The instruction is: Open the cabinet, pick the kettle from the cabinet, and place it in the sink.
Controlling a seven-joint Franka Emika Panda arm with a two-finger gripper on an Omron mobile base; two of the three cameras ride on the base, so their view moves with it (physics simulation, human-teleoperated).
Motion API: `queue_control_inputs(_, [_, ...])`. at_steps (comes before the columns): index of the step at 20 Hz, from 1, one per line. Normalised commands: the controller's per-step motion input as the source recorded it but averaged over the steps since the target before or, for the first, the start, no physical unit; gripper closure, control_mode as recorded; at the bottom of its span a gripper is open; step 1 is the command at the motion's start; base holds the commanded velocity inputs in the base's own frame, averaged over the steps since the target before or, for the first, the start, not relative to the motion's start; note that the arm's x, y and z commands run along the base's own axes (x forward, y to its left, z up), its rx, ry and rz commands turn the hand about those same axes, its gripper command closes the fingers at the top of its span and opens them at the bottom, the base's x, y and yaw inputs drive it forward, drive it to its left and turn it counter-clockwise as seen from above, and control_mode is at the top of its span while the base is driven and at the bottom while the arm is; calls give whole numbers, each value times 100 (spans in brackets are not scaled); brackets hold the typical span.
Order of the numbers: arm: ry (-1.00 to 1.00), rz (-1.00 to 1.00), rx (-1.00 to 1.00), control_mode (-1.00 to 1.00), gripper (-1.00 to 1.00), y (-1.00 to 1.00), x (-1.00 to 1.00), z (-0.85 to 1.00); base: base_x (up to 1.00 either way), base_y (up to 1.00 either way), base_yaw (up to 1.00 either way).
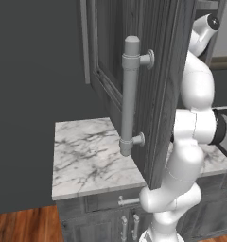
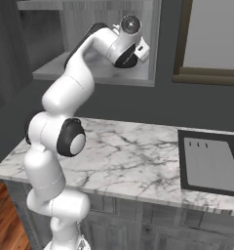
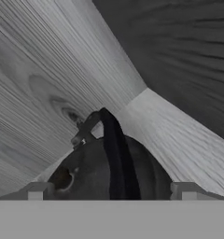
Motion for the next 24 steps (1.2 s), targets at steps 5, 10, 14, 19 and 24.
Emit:
queue_control_inputs(5, [5,0,0,-100,100,12,15,-32,0,0,0])
queue_control_inputs(10, [3,0,0,-100,100,10,11,-30,0,0,0])
queue_control_inputs(14, [0,0,2,-100,100,3,5,-27,0,0,0])
queue_control_inputs(19, [0,0,3,-100,100,4,-1,-24,0,0,0])
queue_control_inputs(24, [0,0,4,-100,100,6,-24,-23,0,0,0])
